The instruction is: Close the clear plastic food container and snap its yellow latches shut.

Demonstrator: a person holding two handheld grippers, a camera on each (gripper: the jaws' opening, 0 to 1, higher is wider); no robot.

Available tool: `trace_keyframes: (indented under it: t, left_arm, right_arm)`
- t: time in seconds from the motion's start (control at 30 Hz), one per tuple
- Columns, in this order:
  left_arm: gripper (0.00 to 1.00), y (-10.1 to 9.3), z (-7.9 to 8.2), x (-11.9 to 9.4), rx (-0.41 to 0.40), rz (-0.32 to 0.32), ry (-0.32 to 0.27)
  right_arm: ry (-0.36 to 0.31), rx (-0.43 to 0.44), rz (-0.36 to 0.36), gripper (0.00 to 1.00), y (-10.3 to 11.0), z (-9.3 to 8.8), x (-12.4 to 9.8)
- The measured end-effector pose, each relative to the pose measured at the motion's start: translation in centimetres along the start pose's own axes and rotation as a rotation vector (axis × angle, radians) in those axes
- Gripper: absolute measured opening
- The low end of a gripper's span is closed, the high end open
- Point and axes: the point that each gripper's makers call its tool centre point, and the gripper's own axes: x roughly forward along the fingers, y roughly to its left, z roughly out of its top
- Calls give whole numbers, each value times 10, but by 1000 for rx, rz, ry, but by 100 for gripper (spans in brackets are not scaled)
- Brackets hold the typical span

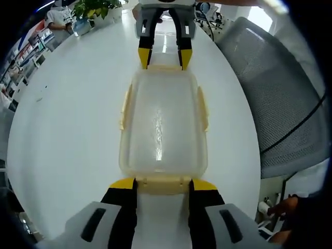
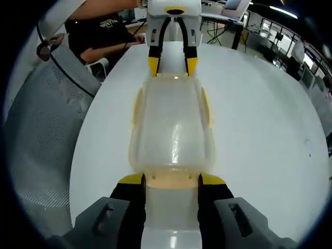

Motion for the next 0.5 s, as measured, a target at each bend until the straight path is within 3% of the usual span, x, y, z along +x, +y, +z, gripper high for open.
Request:
trace_keyframes:
  t: [0.5]
  left_arm:
    - [34,2,8,-13,3,24,0]
  right_arm:
    - [-17,-22,-15,35,-2,9,-18]
